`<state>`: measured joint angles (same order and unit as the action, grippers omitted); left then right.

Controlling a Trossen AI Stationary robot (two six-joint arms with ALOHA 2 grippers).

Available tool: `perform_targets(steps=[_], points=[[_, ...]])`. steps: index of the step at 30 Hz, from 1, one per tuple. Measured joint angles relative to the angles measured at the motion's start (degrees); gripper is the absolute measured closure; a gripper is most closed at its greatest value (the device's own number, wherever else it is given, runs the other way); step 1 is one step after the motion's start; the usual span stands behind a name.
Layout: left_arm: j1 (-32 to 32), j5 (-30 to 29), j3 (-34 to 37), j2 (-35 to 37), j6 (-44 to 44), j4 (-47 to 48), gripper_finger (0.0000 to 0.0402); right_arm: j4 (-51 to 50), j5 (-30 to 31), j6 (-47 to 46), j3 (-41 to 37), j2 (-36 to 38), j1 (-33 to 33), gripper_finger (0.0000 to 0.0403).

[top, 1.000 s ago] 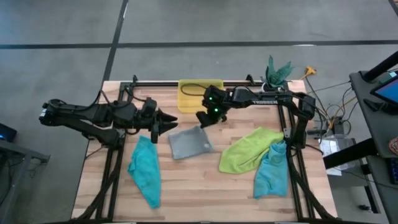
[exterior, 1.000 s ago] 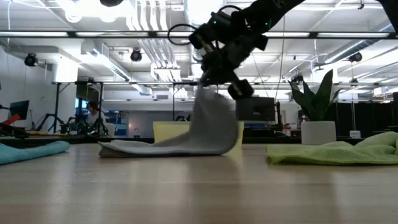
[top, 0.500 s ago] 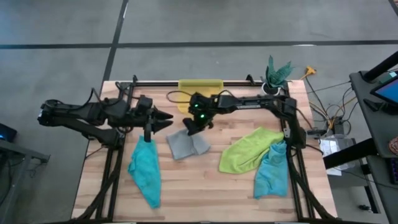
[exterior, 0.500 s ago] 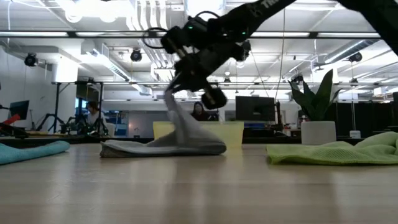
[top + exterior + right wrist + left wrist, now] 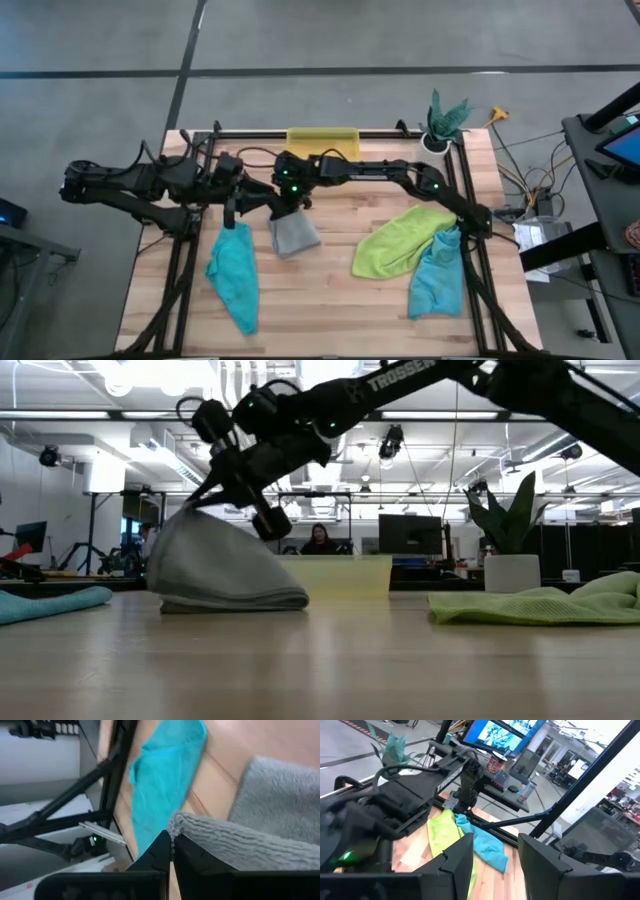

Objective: Fold microfiber towels
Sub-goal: Fold the gray microfiber cloth

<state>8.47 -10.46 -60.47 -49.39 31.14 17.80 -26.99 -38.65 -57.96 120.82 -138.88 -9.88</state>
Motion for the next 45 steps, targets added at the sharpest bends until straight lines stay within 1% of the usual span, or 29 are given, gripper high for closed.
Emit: perform_targets(steps=[3, 7, 10, 14, 16, 20, 25, 28, 32, 34, 39, 43, 45], points=[[0.2, 0.1, 0.0, 0.3, 0.0, -0.1, 0.0262, -6.1, -2.3, 2.5, 3.9, -3.1, 0.0, 0.0394], [0.2, 0.4, 0.0, 0.6, 0.0, 0.8, 0.0262, -14.0, -2.2, 7.5, 8.3, -6.0, 0.1, 0.0394], [0.2, 0.5, 0.0, 1.0, 0.0, 1.4, 0.0262, -14.8, -1.5, 9.1, 10.2, -6.7, 0.1, 0.0394], [0.2, 0.6, 0.0, 1.2, 0.0, 1.3, 0.0262, -14.4, 2.8, 10.3, 11.9, -6.4, -0.3, 0.0394], [0.2, 0.6, 0.0, 1.2, 0.0, 1.3, 0.0262, -14.7, 3.8, 11.1, 12.7, -6.3, -0.8, 0.0394], [0.2, 0.7, 0.0, 1.1, 0.0, 1.3, 0.0262, -17.6, 3.8, 12.0, 13.3, -6.3, -1.6, 0.0394], [0.2, 0.7, 0.0, 1.0, 0.0, 1.7, 0.0262, -23.0, 3.8, 16.4, 13.0, -6.3, -2.0, 0.0394], [0.2, 0.7, 0.0, 0.9, 0.1, 1.6, 0.0262, -23.1, 4.1, 17.5, 13.0, -6.3, -2.2, 0.0394], [0.2, 0.7, 0.0, 0.8, 0.6, 1.7, 0.0262, -19.7, 4.2, 17.3, 13.0, -6.3, -2.3, 0.0394], [0.2, 0.7, 0.0, 0.9, 1.4, 1.8, 0.0262, -20.0, 4.0, 17.2, 13.2, -6.1, -2.3, 0.0394], [0.2, 0.7, 0.0, 1.1, 1.5, 2.1, 0.0262, -27.6, 3.9, 20.4, 14.2, -4.4, -2.3, 0.0394], [0.2, 0.7, 0.0, 1.0, 1.4, 2.0, 0.0262, -34.4, 5.9, 25.1, 14.2, -3.6, -2.7, 0.0394], [0.2, 0.6, 0.0, 0.8, 1.5, 2.0, 0.0262, -36.1, 6.3, 26.4, 14.2, -3.5, -2.9, 0.0394]])
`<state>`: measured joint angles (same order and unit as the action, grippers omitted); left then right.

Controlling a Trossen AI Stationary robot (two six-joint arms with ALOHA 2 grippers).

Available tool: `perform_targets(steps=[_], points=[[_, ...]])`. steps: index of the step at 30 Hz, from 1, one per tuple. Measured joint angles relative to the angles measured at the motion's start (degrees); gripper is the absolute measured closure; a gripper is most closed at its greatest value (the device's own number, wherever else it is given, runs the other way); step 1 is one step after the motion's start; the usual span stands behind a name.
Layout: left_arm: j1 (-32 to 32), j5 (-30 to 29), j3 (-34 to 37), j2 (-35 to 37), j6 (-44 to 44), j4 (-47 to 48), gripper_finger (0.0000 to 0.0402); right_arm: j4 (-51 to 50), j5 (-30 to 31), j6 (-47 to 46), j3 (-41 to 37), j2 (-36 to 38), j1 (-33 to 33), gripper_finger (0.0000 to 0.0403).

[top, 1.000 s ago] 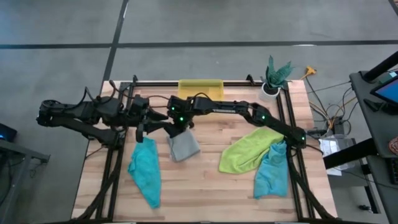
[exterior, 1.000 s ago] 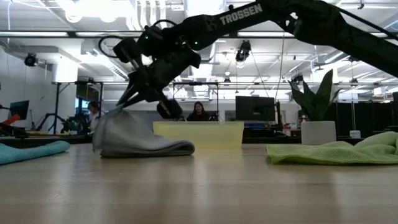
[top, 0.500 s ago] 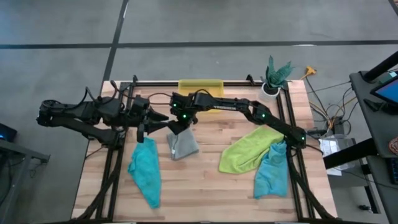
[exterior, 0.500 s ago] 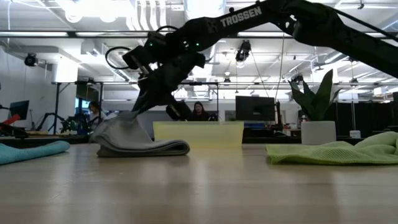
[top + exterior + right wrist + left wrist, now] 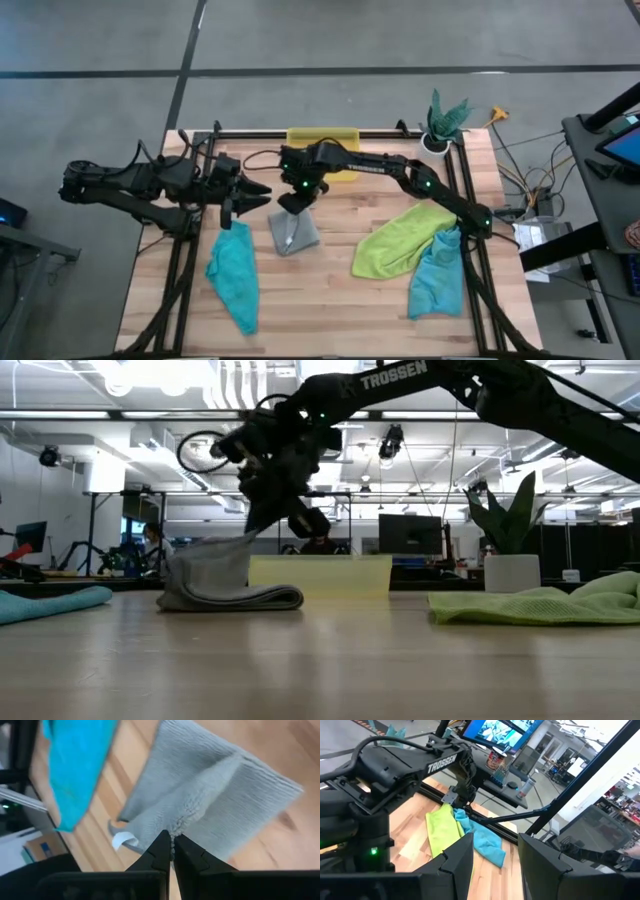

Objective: Fold microfiber towels
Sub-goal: Fold the gray microfiber cloth

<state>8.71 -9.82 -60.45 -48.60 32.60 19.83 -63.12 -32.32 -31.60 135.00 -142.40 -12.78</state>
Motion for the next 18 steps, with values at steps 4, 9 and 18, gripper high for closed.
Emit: perform_targets(steps=[4, 9, 18], points=[[0.0, 0.0, 0.0, -0.1, 0.1, 0.1, 0.0262, -1.3, 0.2, 1.3, 0.0, 1.1, -0.4, 0.0394], [0.0, 0.0, 0.0, 0.0, 0.1, 0.1, 0.0262, -1.6, 0.9, 1.9, 0.0, 3.5, -1.2, 0.0394], [0.0, 0.0, 0.0, -0.1, 0.1, 0.0, 0.0262, -0.1, 0.8, 2.6, 0.0, 2.8, -1.2, 0.0394]])
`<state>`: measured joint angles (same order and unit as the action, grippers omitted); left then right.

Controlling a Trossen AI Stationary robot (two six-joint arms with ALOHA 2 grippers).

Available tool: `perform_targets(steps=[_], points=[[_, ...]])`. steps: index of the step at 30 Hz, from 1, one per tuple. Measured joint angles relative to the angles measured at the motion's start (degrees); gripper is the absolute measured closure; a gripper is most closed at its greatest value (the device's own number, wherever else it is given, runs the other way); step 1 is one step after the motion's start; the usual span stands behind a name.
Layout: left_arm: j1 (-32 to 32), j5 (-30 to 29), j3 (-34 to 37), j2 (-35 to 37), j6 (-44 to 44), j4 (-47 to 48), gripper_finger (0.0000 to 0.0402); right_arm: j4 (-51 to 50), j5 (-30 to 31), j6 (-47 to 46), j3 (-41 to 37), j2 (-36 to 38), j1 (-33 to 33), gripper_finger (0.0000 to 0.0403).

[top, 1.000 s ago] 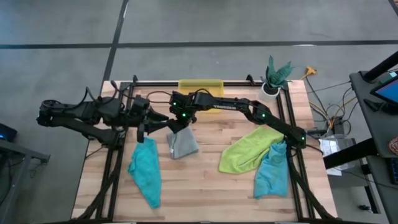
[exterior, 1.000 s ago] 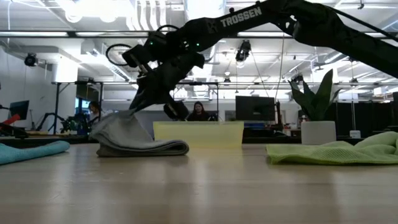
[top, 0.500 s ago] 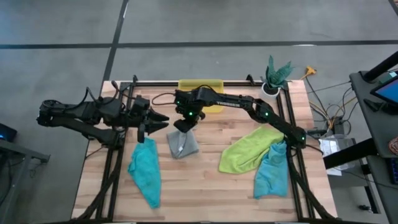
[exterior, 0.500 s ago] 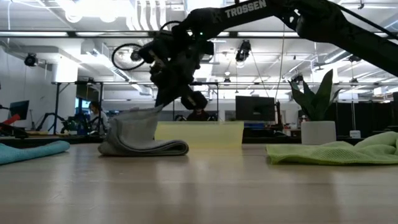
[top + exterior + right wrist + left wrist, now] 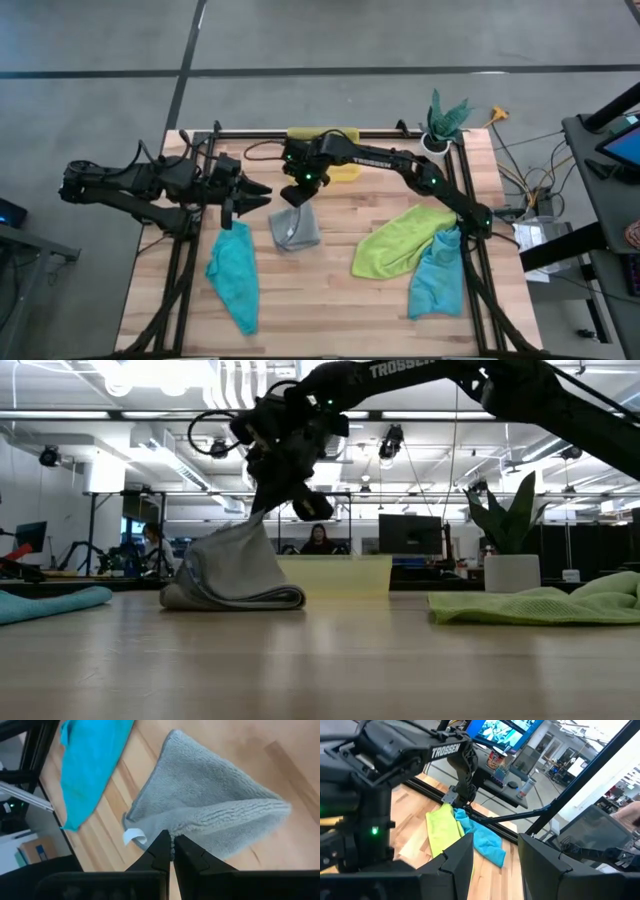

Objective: Fold microfiber towels
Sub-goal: Fold the gray microfiber cloth

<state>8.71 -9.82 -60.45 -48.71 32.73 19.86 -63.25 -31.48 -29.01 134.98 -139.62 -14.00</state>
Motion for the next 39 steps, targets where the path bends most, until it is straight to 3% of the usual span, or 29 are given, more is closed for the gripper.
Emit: perform_targets(steps=[11, 24, 29, 33, 39], points=[[0.0, 0.0, 0.0, 0.0, 1.5, 0.0, 0.0262, 8.1, -1.5, -2.3, -0.1, -3.9, 0.7, 0.0394], [0.0, 0.0, 0.0, 0.2, 2.7, 0.2, 0.0262, 12.8, -20.7, -3.0, -0.1, -6.6, 1.5, 0.0394], [0.0, 0.0, 0.0, 0.2, 2.7, 0.2, 0.0262, 12.0, -20.8, -0.1, 0.0, -3.7, 0.2, 0.0394], [0.0, 0.1, 0.0, 0.1, 2.7, 0.3, 0.0262, 6.5, -15.2, 1.4, 0.1, -2.8, -1.0, 0.0394], [0.0, 0.1, 0.0, 0.1, 2.6, 0.3, 0.0262, 2.5, -17.7, 6.8, 0.0, -2.7, -0.9, 0.0394]])
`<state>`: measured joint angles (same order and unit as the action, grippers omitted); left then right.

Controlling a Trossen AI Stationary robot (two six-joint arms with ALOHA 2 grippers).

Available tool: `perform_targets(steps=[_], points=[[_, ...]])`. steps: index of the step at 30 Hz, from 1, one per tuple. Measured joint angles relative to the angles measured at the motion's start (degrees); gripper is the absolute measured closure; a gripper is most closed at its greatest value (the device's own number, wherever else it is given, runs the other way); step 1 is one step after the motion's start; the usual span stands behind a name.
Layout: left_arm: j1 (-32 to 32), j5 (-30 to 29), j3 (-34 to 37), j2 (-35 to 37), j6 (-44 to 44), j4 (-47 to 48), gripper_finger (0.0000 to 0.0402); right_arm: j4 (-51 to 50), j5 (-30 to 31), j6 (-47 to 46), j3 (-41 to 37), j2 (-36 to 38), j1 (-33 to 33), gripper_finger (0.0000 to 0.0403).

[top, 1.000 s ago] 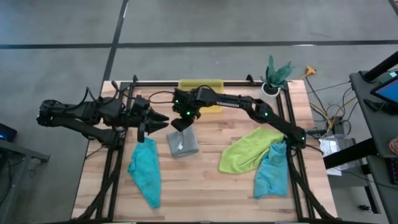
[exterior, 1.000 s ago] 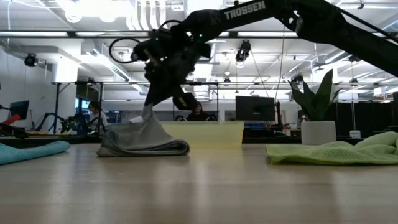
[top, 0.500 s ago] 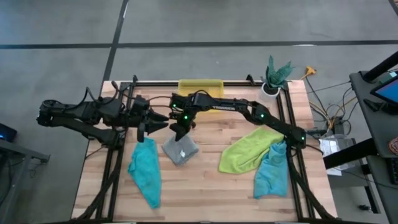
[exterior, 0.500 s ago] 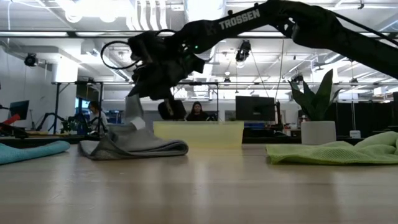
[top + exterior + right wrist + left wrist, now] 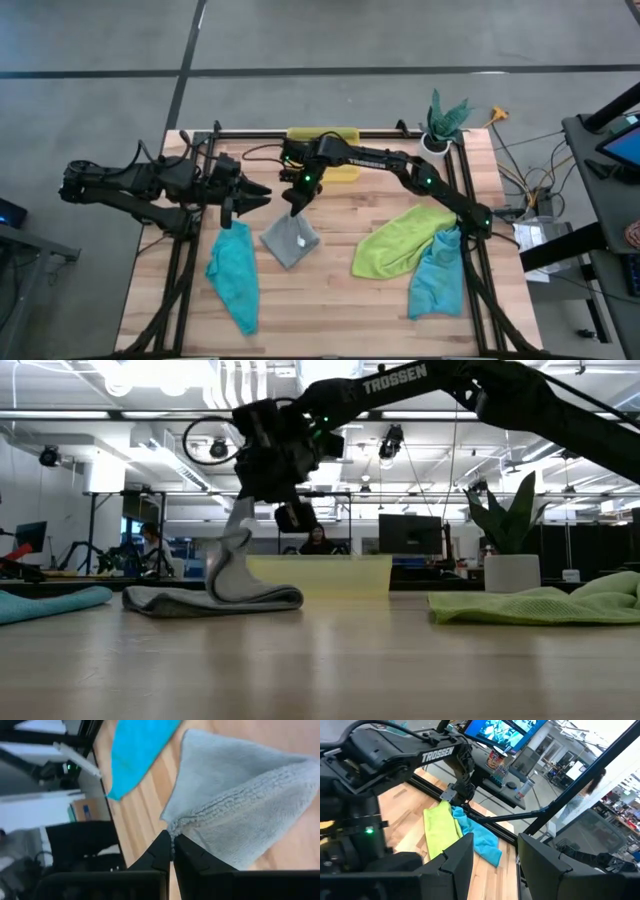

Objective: Fold microfiber towels
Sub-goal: Fold the gray microfiber cloth

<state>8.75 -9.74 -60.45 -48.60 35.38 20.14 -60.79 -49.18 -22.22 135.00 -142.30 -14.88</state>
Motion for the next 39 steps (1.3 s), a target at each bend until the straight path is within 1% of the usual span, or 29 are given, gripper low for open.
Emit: perform_targets(steps=[4, 10, 13, 17, 25, 33, 39], points=[[0.0, 0.0, 0.0, 0.0, 0.0, 0.0, 0.0262, -0.2, -3.6, 2.4, 0.0, 0.0, 0.5, 0.0394], [0.0, -0.3, 0.0, 0.0, 0.1, 0.0, 0.0262, -2.9, -2.8, 2.9, 0.0, 0.5, 0.6, 0.0394], [0.0, -0.3, 0.0, 0.0, 0.2, 0.0, 0.0262, -2.6, -1.8, 3.0, 0.0, 0.5, 0.5, 0.0394], [0.0, -0.4, 0.0, 0.0, 0.2, 0.0, 0.0262, 1.9, -1.2, 2.0, -0.1, 0.4, 0.9, 0.0394], [0.0, -0.5, 0.0, 0.0, 0.3, 0.0, 0.0262, 10.8, -1.9, -4.3, -0.2, -1.9, 2.6, 0.0394], [0.0, -0.6, 0.0, 0.0, 0.5, 0.0, 0.0262, 13.0, -2.0, -5.5, -0.3, -4.4, 4.6, 0.0394], [0.0, -0.1, 0.0, 0.0, 1.8, 0.0, 0.0262, 18.6, -0.6, -8.8, -0.3, -6.1, 5.0, 0.0394]])
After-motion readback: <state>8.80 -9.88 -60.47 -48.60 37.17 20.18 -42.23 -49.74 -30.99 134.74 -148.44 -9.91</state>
